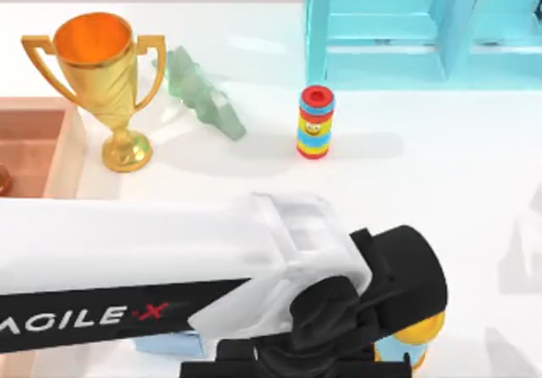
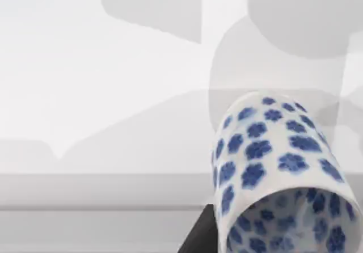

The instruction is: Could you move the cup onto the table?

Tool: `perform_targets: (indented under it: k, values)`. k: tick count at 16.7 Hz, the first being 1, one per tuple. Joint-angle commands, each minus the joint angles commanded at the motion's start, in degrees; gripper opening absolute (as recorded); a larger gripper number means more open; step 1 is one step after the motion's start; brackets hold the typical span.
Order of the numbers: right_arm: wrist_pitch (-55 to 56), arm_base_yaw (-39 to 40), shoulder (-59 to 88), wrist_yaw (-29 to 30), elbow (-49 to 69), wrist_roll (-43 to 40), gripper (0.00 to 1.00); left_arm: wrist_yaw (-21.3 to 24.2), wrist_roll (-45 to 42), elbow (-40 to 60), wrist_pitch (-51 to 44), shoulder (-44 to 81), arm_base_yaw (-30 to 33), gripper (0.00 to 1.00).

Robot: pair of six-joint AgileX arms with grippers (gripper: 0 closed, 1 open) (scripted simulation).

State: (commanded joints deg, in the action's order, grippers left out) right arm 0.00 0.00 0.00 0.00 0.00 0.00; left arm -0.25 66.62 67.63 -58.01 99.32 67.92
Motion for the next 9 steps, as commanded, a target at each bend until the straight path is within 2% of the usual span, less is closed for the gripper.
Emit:
perform_targets:
  k: [3, 9]
  values:
    - [0.00, 0.00, 0.00, 0.00, 0.00, 0.00, 1.00, 0.00, 0.00, 0.00, 0.00, 0.00, 0.00, 0.98]
    - [0.00, 0.00, 0.00, 0.00, 0.00, 0.00, 1.00, 0.00, 0.00, 0.00, 0.00, 0.00, 0.00, 1.00]
